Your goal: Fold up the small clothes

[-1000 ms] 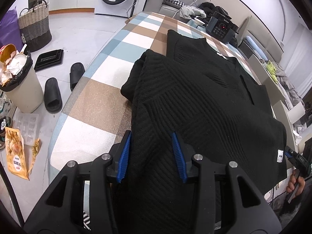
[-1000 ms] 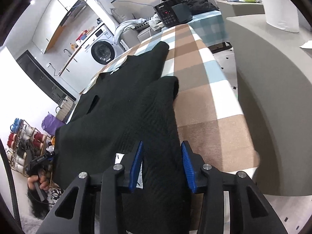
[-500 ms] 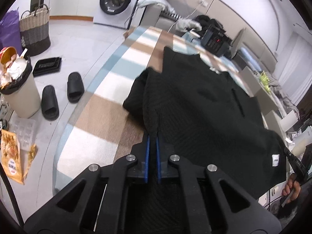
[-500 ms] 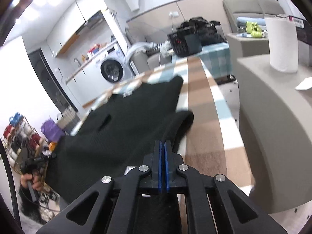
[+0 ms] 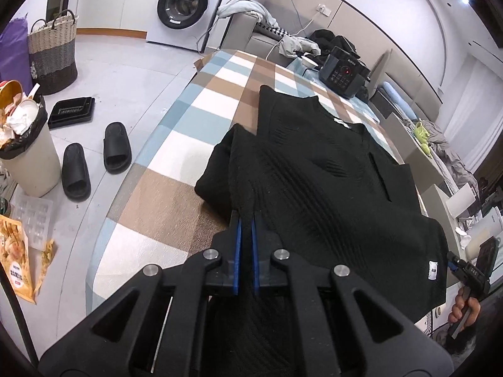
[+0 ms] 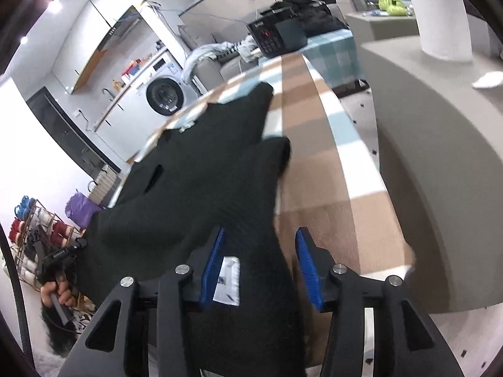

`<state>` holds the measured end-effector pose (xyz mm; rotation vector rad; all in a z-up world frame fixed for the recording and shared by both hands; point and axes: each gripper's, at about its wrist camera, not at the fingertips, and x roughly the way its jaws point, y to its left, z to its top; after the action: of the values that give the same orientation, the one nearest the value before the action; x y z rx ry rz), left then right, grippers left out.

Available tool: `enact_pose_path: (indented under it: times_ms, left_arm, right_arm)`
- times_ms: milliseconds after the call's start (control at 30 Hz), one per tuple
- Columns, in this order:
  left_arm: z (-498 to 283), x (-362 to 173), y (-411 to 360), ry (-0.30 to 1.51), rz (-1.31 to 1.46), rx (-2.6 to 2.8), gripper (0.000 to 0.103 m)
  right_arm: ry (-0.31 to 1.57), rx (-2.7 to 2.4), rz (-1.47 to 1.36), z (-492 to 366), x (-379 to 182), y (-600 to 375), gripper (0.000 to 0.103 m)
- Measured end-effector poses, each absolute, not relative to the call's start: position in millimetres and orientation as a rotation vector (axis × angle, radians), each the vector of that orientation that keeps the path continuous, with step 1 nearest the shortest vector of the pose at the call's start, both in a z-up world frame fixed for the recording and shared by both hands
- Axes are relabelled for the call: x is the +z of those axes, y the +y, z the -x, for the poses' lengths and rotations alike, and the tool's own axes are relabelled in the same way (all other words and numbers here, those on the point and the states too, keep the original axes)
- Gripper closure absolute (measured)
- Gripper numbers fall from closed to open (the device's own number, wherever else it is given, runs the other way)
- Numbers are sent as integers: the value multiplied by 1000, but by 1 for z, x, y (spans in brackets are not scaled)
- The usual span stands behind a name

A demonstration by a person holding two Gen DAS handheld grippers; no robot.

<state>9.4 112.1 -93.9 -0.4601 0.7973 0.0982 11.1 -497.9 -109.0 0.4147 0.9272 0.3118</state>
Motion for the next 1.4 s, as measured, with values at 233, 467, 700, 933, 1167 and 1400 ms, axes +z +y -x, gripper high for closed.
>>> enact_pose_path:
  times_ms: [233,467,700,933,1167,1400]
  left_arm:
    - [-8,-103,111,817,460,116,100]
    - [-3,-95,107,779,455,106,100]
    - [-8,-74,109,718,491,61,100]
    - [-10,-76,110,738,468,81,100]
    - [-6,-85,112,760,479,93,100]
    - [-6,-87,110,764,472,85,100]
  right_arm:
    - [940,377,-298,-9,-113,-479,90]
    - [860,400,-152,2,-89,-467,98]
    - [788,410,-159,-6,-68,-465,98]
    - [915,404,-177,-2,-90,-464,78]
    - [821,480,-279,13,-69,-465,66]
    - [920,454,-169,3,-90,-448,91]
